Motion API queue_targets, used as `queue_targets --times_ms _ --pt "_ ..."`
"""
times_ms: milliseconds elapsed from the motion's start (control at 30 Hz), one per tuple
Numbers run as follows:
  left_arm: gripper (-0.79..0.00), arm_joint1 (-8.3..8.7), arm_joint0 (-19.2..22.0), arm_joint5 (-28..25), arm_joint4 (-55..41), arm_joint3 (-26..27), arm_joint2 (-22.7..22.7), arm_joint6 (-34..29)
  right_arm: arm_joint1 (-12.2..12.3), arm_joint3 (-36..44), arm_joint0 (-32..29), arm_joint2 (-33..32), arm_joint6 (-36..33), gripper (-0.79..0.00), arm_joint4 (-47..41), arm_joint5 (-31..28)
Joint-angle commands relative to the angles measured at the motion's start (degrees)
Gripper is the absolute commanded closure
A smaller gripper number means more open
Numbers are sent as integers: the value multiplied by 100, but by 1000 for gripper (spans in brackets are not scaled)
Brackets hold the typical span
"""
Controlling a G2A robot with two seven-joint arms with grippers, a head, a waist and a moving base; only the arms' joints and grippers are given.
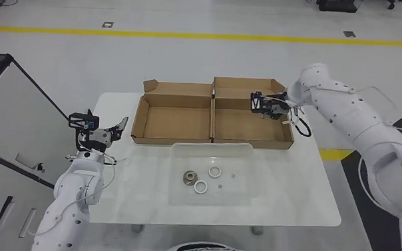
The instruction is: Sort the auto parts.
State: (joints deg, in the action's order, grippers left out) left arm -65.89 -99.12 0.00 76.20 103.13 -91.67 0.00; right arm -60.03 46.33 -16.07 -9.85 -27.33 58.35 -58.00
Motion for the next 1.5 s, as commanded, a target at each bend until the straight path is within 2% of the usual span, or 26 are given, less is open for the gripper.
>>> queue_targets --times_ms 0,267,567,967,1167,1467 --pt "-785 0 0 0 0 0 0 0 -115 -171 -3 11 -100 0 -61 0" --pt "-785 0 0 0 0 0 0 0 -550 -798 -92 11 -368 0 -161 0" --pt "-785 0 0 0 0 0 0 0 -898 -1381 -311 11 -438 0 -101 0" --pt "-785 0 0 0 0 0 0 0 -1197 -2179 -457 10 103 0 436 139" --pt "-785 0 0 0 0 0 0 0 -1297 -2413 -480 11 388 0 831 315" --pt "-785 0 0 0 0 0 0 0 -1424 -2710 -548 4 649 0 1088 271"
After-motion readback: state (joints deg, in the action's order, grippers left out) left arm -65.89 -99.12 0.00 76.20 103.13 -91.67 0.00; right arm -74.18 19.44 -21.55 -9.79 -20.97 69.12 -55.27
